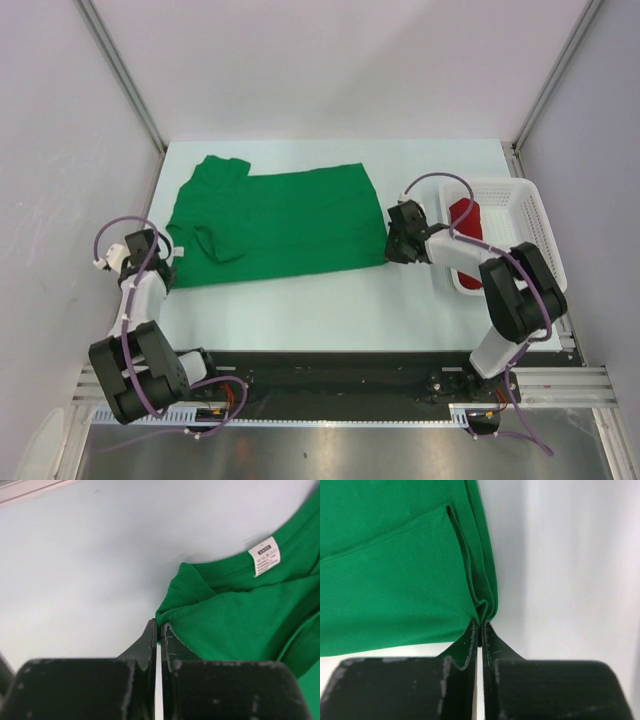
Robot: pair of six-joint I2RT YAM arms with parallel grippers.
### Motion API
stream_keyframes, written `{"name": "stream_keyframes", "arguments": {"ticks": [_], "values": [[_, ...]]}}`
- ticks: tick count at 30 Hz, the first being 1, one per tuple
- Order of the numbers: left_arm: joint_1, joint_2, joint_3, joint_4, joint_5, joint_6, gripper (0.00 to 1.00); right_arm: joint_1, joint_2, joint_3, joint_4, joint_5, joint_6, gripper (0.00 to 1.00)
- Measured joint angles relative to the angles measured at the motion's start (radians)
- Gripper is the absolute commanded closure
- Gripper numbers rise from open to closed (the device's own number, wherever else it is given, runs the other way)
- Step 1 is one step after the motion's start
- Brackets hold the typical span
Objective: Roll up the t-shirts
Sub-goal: Fold the T-shirt at the center of the board.
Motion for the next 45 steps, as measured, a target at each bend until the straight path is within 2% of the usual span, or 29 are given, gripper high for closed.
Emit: {"name": "stream_keyframes", "arguments": {"ticks": [7, 9, 10, 11, 13, 14, 16, 18, 19, 20, 24, 27, 28, 31, 39, 45], "values": [[0.0, -0.115, -0.053, -0.148, -0.091, -0.046, 0.99, 0.047, -0.147, -0.141, -0.045, 0.0, 0.048, 1.0], [0.0, -0.147, -0.076, -0.18, -0.11, -0.061, 0.81, 0.063, -0.18, -0.182, -0.054, 0.0, 0.066, 0.99], [0.0, -0.161, -0.087, -0.194, -0.12, -0.066, 0.7, 0.072, -0.198, -0.203, -0.059, 0.0, 0.077, 0.94], [0.0, -0.174, -0.095, -0.208, -0.126, -0.071, 0.5, 0.079, -0.214, -0.221, -0.065, 0.0, 0.085, 0.82], [0.0, -0.196, -0.1, -0.232, -0.135, -0.065, 0.39, 0.088, -0.243, -0.245, -0.08, 0.001, 0.1, 0.66], [0.001, -0.208, -0.1, -0.237, -0.135, -0.06, 0.37, 0.09, -0.256, -0.251, -0.09, 0.003, 0.105, 0.54], [0.001, -0.235, -0.095, -0.24, -0.126, -0.037, 0.36, 0.091, -0.287, -0.256, -0.105, 0.01, 0.107, 0.48], [-0.006, -0.272, -0.085, -0.238, -0.111, -0.004, 0.38, 0.091, -0.331, -0.256, -0.114, 0.019, 0.103, 0.47], [-0.013, -0.289, -0.079, -0.235, -0.104, 0.01, 0.45, 0.093, -0.354, -0.255, -0.114, 0.024, 0.102, 0.48], [-0.027, -0.308, -0.074, -0.232, -0.097, 0.026, 0.47, 0.093, -0.373, -0.251, -0.119, 0.031, 0.1, 0.49], [-0.153, -0.343, -0.07, -0.202, -0.077, 0.061, 0.6, 0.114, -0.403, -0.214, -0.119, 0.053, 0.079, 0.5], [-0.289, -0.308, -0.069, -0.188, -0.076, 0.051, 0.77, 0.126, -0.404, -0.192, -0.1, 0.056, 0.059, 0.5], [-0.323, -0.29, -0.069, -0.182, -0.074, 0.042, 0.85, 0.129, -0.404, -0.188, -0.095, 0.055, 0.056, 0.5], [-0.375, -0.217, -0.074, -0.153, -0.061, 0.018, 0.97, 0.137, -0.379, -0.173, -0.067, 0.051, 0.04, 0.5], [-0.434, -0.066, -0.089, -0.058, -0.022, -0.031, 0.99, 0.14, -0.287, -0.147, -0.021, 0.039, 0.002, 0.5], [-0.47, 0.129, -0.016, 0.013, 0.014, -0.054, 0.92, 0.12, -0.248, -0.124, 0.005, 0.023, -0.007, 0.5]]}}
